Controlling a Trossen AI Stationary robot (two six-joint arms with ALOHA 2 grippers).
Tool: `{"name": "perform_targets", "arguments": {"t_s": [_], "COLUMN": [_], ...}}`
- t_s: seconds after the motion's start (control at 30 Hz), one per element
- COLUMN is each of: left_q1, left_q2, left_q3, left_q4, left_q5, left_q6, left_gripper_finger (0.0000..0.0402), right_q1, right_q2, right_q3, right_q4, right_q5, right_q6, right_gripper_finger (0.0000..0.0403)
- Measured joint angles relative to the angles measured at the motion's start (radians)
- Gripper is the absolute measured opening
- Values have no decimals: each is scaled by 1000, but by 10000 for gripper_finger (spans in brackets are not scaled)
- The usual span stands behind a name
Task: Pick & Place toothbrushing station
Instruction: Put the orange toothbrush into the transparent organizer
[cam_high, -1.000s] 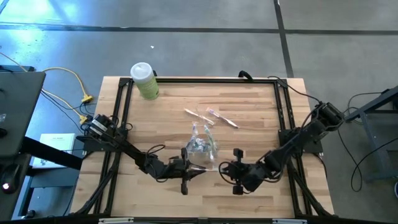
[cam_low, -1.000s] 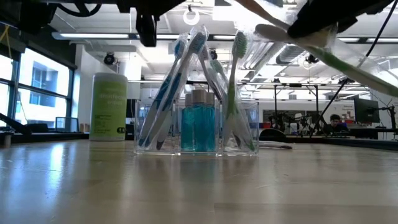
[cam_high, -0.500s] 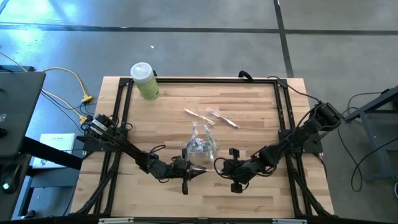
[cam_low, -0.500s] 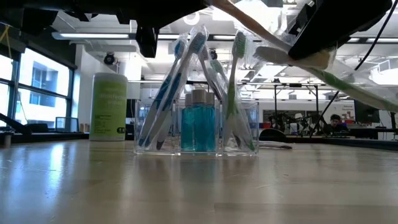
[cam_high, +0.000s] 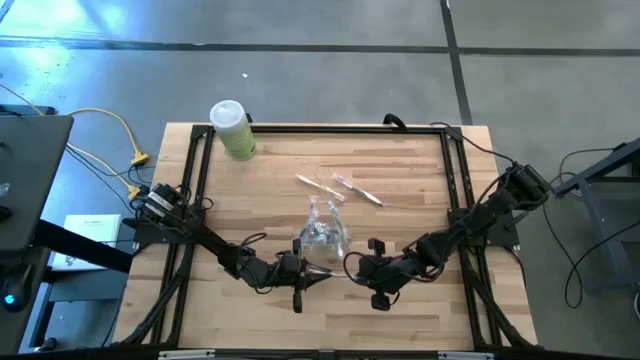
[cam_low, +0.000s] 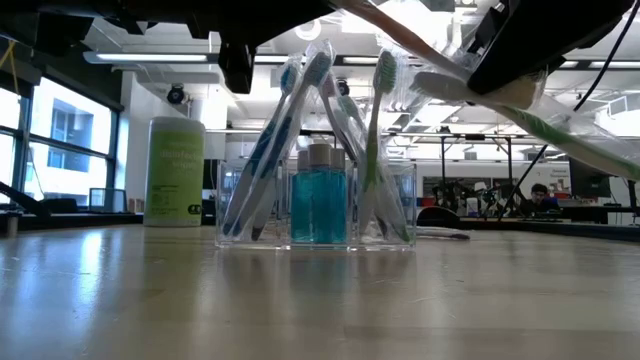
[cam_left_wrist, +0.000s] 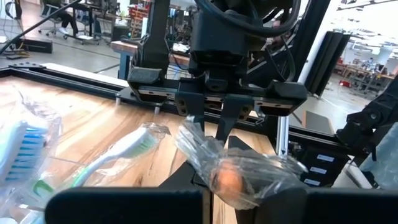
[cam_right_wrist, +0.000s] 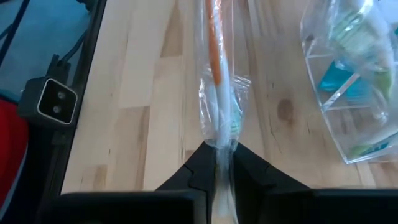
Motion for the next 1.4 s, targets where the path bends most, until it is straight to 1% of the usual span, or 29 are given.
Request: {"name": "perform_targets", "arguments": {"t_s": [0.2, 0.37, 0.5, 0.7, 0.9, 1.07, 1.17, 1.23, 1.33, 1.4], "left_q1": [0, 0, 0, -15, -28, -28, -37, -49, -71, -87], "left_q2": [0, 0, 0, 0, 0, 0, -3, -8, -3, -4], "left_q3": [0, 0, 0, 0, 0, 0, 0, 3, 2, 2], "left_q4": [0, 1, 1, 66, 107, 137, 206, 253, 272, 305], "left_q5": [-3, -6, -6, -11, -54, -61, -71, -76, -107, -139], "left_q6": [0, 1, 6, 87, 134, 148, 187, 227, 300, 341], "left_gripper_finger": [15, 15, 15, 15, 15, 15, 15, 15, 15, 15], "right_q1": [1, 2, 2, 2, 2, 2, 3, 5, 3, 2], "right_q2": [0, 0, 0, 0, 0, 0, 1, 8, 0, 3], "right_q3": [-2, -2, -2, 1, 1, 0, -6, -10, -4, -5], "right_q4": [-10, -11, -17, -29, -31, -35, -70, -93, -88, -95], "right_q5": [-14, -12, -16, -20, -18, -19, -53, -57, -39, -33], "right_q6": [-1, -2, 0, 25, 25, 25, 25, 24, 26, 26], "right_gripper_finger": [55, 65, 65, 60, 60, 60, 59, 59, 58, 50]}}
